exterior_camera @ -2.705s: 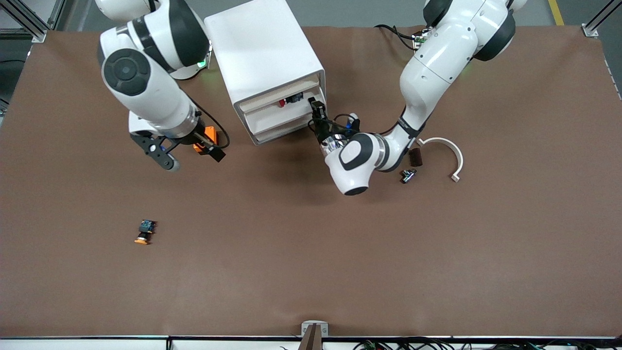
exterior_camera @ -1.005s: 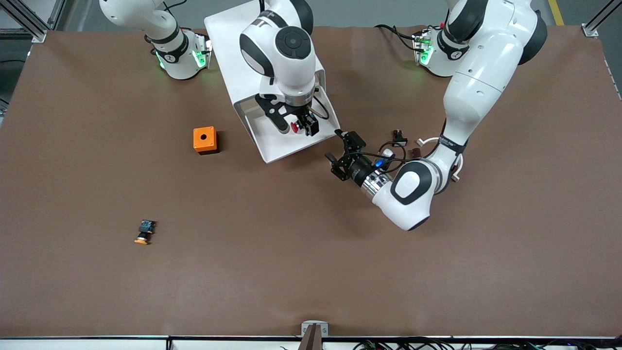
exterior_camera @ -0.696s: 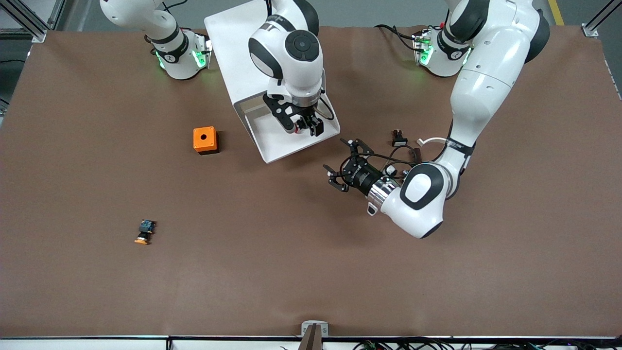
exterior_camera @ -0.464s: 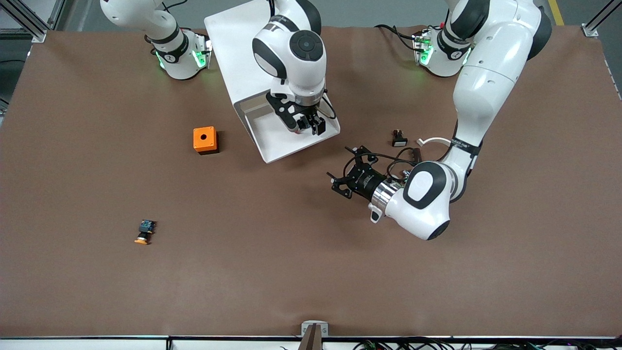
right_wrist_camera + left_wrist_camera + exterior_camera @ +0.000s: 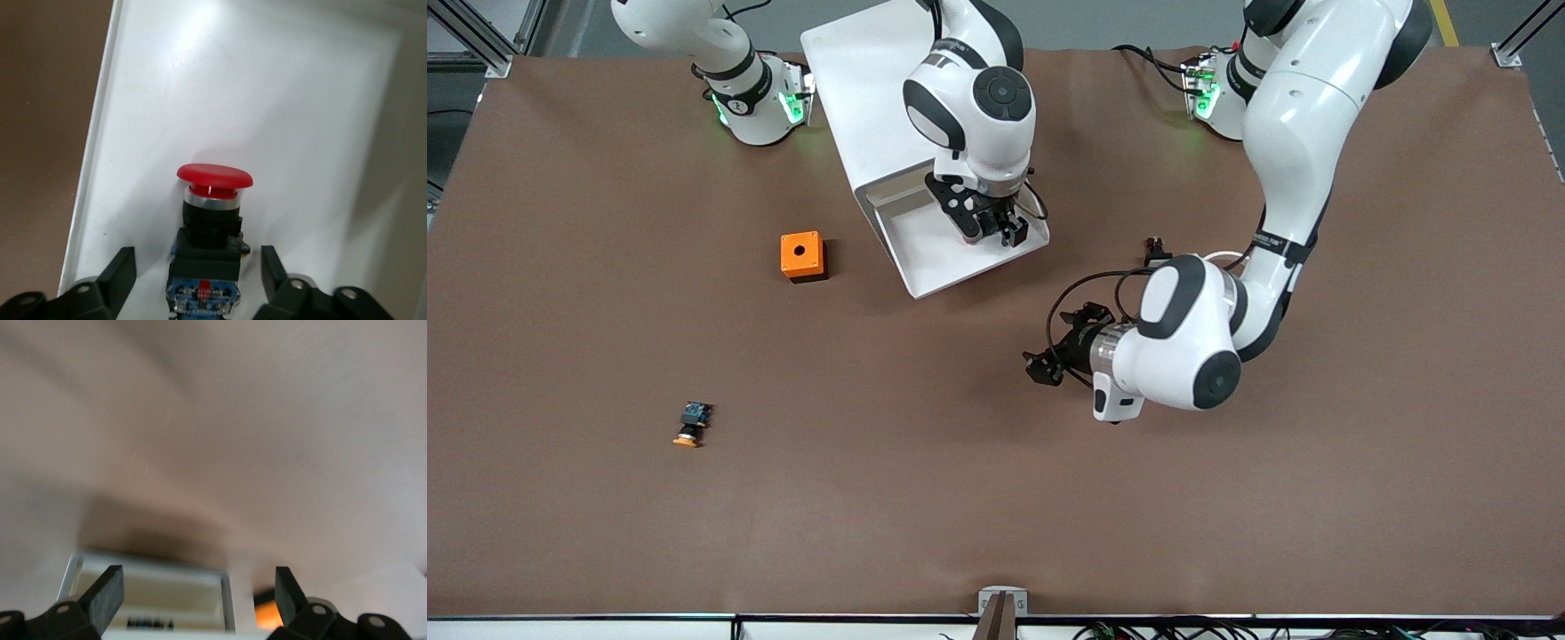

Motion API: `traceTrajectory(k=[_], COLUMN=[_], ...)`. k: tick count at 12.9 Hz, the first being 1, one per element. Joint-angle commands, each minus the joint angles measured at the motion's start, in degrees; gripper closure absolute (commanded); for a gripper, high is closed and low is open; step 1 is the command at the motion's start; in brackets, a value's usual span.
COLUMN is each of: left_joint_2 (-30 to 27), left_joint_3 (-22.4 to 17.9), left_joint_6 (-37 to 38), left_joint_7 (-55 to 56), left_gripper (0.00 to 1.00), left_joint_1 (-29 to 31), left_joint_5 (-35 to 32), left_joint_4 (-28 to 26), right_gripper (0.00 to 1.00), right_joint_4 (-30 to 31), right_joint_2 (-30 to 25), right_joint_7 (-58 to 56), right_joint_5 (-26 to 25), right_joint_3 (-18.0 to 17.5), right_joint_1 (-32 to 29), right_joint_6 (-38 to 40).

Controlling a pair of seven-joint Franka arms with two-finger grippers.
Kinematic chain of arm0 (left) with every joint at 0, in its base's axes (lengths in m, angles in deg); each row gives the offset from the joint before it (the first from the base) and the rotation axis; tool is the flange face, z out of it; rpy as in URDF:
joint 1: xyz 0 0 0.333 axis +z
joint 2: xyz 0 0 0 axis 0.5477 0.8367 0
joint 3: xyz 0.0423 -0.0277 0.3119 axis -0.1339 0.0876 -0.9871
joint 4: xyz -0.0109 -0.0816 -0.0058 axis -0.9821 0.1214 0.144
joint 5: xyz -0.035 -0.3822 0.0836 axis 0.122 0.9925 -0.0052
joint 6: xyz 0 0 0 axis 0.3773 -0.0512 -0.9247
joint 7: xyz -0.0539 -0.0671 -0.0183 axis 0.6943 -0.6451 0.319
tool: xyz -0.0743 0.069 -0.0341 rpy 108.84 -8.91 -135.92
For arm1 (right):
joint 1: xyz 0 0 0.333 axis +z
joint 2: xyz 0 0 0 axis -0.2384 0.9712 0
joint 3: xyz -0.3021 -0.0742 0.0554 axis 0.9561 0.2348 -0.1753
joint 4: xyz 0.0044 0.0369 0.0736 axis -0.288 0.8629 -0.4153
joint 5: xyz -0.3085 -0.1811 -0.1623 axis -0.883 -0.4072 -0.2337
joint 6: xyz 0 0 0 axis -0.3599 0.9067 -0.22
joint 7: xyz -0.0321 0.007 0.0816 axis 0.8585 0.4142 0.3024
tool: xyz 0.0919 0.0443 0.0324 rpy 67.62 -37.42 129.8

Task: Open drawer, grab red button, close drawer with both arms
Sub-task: 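Carry the red button out with the right gripper while the left gripper pushes the drawer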

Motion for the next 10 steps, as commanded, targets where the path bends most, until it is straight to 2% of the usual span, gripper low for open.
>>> traceTrajectory(k=[1, 3, 5, 8, 10], left_joint_2=[-2.7, -5.2, -8.7, -10.3, -10.4], left_joint_3=[-0.3, -0.3, -0.3, -0.3, -0.3], left_joint_6=[-6.0, -10.4, -13.5, -13.6, -13.6], left_joint_7=[-0.9, 0.2, 1.2, 2.9, 4.1], left_gripper=[0.01, 0.01, 0.01, 0.01, 0.01], left_joint_1=[-2.5, -4.1, -5.5, -7.1, -8.3], left_joint_5=[-7.4, -13.3, -16.9, -19.4, -23.0], left_joint_4=[-3.4, -6.8, -11.7, -14.6, -15.9], right_gripper=[0.96, 1.00, 1.00, 1.00, 1.00], right_joint_4=[-0.2, -0.4, -3.8, -11.3, -13.8], right_joint_2=[0.1, -0.2, -0.6, -1.7, -3.1], right_joint_7=[-1.6, -3.7, -7.8, -18.2, -28.2], right_joint_5=[0.4, 0.4, 0.3, 0.3, -0.4], right_joint_3=[0.6, 0.7, 1.0, 1.1, 1.2], right_joint_1=[0.8, 0.4, -0.7, -5.8, -10.7], right_joint_6=[0.4, 1.3, 7.7, 18.2, 20.9])
